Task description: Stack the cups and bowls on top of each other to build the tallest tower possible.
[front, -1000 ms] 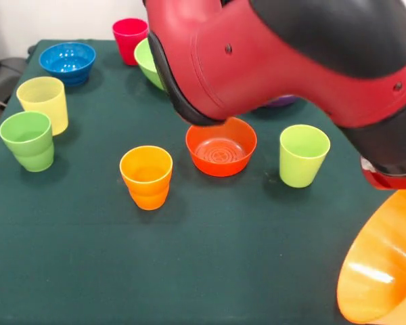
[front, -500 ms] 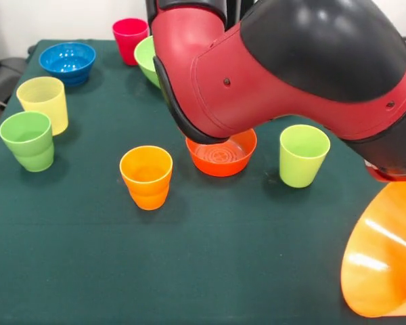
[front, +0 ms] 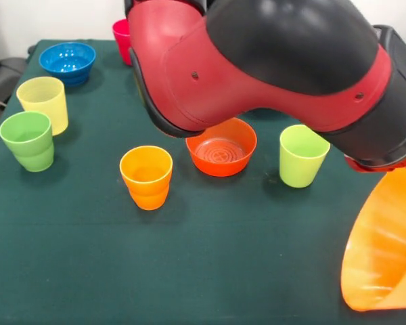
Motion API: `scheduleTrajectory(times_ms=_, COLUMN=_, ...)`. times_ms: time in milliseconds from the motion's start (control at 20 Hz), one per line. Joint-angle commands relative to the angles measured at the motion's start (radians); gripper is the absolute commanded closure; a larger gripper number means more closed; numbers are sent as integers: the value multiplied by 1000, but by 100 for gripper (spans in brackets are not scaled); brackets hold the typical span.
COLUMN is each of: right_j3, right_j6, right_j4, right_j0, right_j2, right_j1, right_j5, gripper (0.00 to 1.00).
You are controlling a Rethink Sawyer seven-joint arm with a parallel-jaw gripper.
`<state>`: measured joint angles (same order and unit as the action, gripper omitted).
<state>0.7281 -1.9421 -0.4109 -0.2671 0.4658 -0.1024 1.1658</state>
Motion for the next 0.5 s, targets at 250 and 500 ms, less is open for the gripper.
scheduleTrajectory(times_ms=250, right_j3=150, right_j6=-35, right_j4=-34, right_j0=-46, right_j2=65, right_j1=-74, right_j5=99, gripper=100)
scheduleTrajectory(times_ms=500, right_j3=205, right_j6=5, right_j4=-38, right_j0=-67, right_j2=84, right_j1=-77, right_j5=63, gripper=100)
